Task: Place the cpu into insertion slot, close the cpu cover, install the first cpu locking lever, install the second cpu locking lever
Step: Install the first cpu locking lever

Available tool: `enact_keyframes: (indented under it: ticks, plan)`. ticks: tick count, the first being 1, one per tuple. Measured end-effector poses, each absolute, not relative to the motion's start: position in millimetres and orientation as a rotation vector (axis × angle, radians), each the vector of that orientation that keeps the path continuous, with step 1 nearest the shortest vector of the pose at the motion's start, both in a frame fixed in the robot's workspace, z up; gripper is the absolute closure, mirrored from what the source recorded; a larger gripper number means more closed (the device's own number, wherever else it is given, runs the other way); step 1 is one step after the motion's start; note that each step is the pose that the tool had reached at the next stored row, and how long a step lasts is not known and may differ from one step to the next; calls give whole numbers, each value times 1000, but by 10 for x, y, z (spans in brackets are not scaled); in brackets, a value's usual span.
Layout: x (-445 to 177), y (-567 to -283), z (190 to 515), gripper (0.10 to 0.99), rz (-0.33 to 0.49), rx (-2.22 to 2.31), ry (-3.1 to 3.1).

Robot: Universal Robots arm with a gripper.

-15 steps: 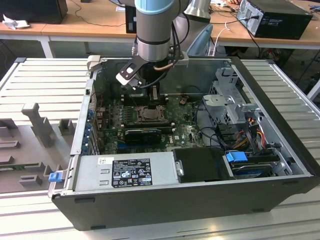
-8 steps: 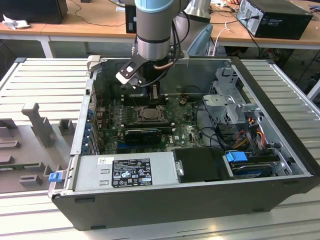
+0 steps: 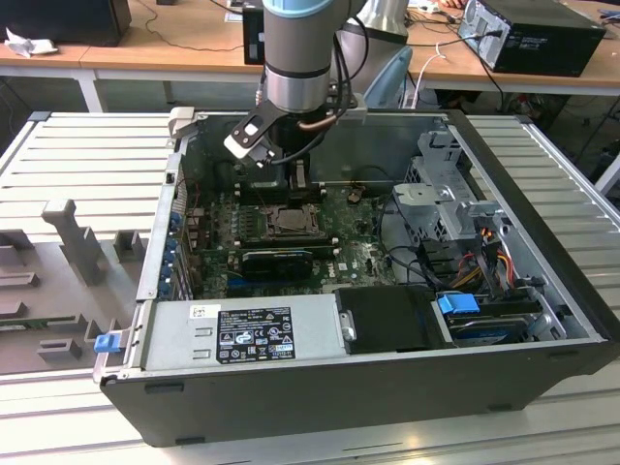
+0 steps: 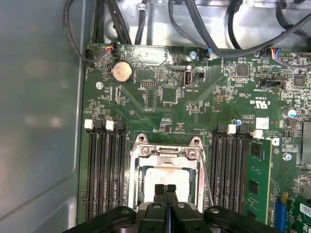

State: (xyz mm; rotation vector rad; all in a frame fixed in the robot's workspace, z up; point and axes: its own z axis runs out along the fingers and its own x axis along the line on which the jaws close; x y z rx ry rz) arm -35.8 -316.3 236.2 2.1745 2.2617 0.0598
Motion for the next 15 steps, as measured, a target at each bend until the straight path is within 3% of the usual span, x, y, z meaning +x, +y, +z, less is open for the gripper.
enact_keyframes:
  ticks: [15]
  plan:
    - [-357, -3163, 2756, 980, 58, 2171, 2263]
